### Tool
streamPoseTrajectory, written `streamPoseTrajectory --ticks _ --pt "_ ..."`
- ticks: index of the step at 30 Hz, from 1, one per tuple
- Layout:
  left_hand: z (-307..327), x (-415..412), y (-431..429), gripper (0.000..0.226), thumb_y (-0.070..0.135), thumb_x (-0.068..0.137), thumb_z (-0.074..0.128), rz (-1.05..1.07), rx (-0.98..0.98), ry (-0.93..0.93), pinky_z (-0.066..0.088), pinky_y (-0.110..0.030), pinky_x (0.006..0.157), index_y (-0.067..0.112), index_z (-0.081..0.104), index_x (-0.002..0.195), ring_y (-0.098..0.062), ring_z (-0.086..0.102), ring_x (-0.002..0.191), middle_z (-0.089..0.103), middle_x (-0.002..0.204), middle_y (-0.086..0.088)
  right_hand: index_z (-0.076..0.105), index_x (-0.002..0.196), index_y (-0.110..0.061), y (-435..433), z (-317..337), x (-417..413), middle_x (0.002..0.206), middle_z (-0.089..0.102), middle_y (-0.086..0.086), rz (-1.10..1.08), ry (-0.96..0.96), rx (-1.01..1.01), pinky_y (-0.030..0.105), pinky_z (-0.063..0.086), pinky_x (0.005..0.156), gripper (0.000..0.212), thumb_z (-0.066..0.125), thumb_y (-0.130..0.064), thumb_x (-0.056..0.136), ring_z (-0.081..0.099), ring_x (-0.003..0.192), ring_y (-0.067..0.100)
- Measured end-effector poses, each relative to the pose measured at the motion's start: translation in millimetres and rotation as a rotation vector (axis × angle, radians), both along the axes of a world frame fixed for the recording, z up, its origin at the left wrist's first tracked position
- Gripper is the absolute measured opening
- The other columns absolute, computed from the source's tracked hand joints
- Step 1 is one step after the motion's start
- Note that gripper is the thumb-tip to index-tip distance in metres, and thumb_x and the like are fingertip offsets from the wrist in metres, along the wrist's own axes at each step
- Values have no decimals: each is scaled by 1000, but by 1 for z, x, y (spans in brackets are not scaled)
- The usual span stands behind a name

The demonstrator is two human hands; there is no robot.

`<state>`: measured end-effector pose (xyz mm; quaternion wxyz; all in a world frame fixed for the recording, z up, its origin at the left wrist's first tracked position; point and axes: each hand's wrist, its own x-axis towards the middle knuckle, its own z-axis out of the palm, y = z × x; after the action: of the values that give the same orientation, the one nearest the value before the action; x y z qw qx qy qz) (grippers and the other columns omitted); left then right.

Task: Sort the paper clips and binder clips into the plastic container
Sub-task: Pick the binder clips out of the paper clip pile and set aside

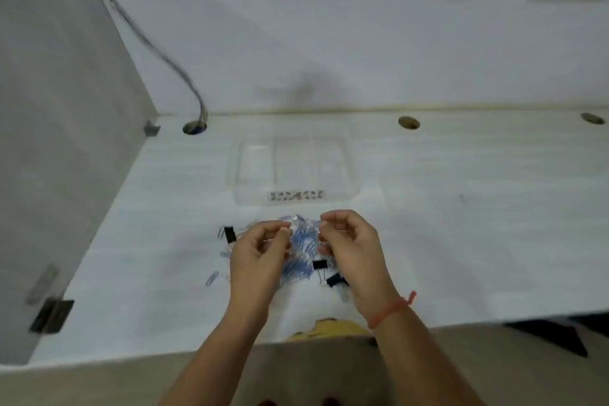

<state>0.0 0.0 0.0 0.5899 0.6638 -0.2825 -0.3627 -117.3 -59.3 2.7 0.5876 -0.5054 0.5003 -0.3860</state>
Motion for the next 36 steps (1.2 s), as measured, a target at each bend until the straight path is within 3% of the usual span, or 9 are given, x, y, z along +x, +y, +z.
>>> streamPoseTrajectory --ticks 5,7,9,13,16,25,31,33,36 --pt "-59 -8 10 11 16 87 60 -5 18 -356 47 -9 61 24 68 90 0 61 73 68 81 13 67 98 -16 5 -62 -7 95 66 -2 52 354 -276 9 49 69 13 63 -12 87 61 80 6" --pt "-74 -12 13 13 16 86 60 -18 21 -494 44 -10 61 24 68 92 -1 61 75 67 83 14 68 99 -19 5 -76 -13 95 62 -5 73 503 -404 8 43 67 16 62 -12 86 56 76 2" --pt "-86 -15 13 15 15 86 59 -14 18 -592 45 -15 66 21 69 96 -5 62 79 67 88 10 68 102 -19 4 -85 -17 95 57 -6 82 653 -529 11 40 70 20 61 -12 85 53 77 6" --pt "-96 -20 7 23 12 87 55 -20 75 -712 44 -23 76 18 68 104 -13 62 89 69 101 2 68 111 -18 -1 -92 -15 109 60 3 208 868 -638 27 40 84 27 60 -17 86 53 104 21" --pt "-98 -20 1 24 11 87 54 -16 115 -805 42 -24 78 17 67 106 -17 62 95 68 105 1 67 111 -15 -5 -97 -9 109 59 7 275 953 -665 29 40 83 27 59 -22 86 49 108 24" --pt "-102 -10 -12 24 10 86 55 -38 143 -910 33 -22 76 15 69 105 -20 60 98 67 103 -2 58 99 -14 -19 -97 3 102 58 9 297 935 -670 26 29 73 17 62 -17 83 48 102 26" --pt "-103 -10 -14 23 8 85 56 -45 129 -893 32 -21 75 14 69 103 -20 61 98 67 103 -1 65 95 -15 -25 -106 2 91 60 2 254 847 -686 24 34 73 13 61 -13 83 51 91 18" --pt "-101 -11 -14 22 9 85 57 -42 109 -885 31 -21 76 14 69 103 -19 60 98 67 103 -1 69 84 -17 -27 -101 -3 77 58 -4 171 709 -627 21 36 66 8 64 -11 80 51 78 13" --pt "-96 -18 -16 22 13 87 57 -106 69 -887 31 -21 76 15 69 105 -17 58 98 66 104 1 66 76 -17 -33 -83 -24 70 60 -6 -85 263 -375 16 47 61 15 65 -3 81 58 66 11"
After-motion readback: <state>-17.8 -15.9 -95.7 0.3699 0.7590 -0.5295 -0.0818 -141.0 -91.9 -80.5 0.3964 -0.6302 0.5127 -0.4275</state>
